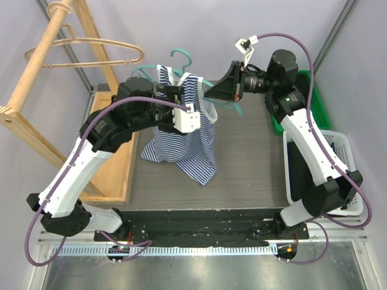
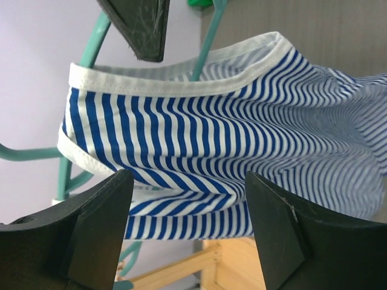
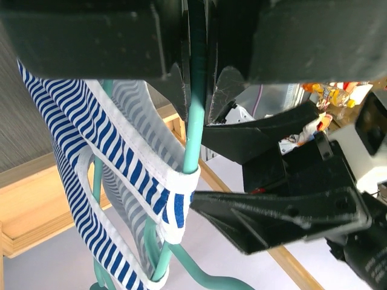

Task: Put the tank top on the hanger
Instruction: Hang the tank top on the hanger.

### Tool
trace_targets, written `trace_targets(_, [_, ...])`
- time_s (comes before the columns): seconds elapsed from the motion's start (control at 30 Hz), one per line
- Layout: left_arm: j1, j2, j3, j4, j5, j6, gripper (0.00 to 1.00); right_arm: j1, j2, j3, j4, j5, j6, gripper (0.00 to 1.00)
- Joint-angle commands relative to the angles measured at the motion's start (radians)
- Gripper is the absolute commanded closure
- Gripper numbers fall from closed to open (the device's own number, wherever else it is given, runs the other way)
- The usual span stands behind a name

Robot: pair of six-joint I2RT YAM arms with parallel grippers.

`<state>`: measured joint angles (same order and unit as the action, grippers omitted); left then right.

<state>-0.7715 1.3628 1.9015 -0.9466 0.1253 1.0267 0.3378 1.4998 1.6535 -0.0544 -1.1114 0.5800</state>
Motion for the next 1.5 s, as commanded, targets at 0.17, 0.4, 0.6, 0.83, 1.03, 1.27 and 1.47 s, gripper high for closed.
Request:
trace_targets(0.17, [-0.15, -0.309, -0.508, 0.634, -0.164, 0.389, 0.28, -0.02, -0.006, 0.054, 0.022, 0.01, -0.019, 0.99])
trace_targets(0.4, [-0.247, -0.357, -0.705, 0.736, -0.202, 0.669, 0.23, -0.028, 0.008, 0.055, 0.021, 0.024, -0.005, 0.99])
trace_targets(0.6, [-0.247, -0.308, -0.794, 0.838, -0.211, 0.753, 0.17, -0.026, -0.009, 0.054, 0.018, 0.025, -0.002, 0.99])
trace_targets(0.83, [-0.247, -0.2, -0.825, 1.115, -0.217, 0.812, 0.16, -0.033, -0.041, 0.035, 0.01, 0.019, -0.012, 0.99])
trace_targets(1.03, [-0.249, -0.166, -0.733, 1.171, -0.239, 0.784, 0.19, -0.045, -0.053, 0.011, -0.027, 0.03, -0.06, 0.99])
trace_targets(1.27, [-0.249, -0.136, -0.638, 1.105, -0.285, 0.753, 0.2, -0.045, -0.064, -0.001, -0.073, 0.036, -0.11, 0.99])
trace_targets(1.47, [-0.249, -0.096, -0.524, 0.948, -0.322, 0.665, 0.19, -0.043, -0.078, -0.004, -0.104, 0.039, -0.137, 0.99])
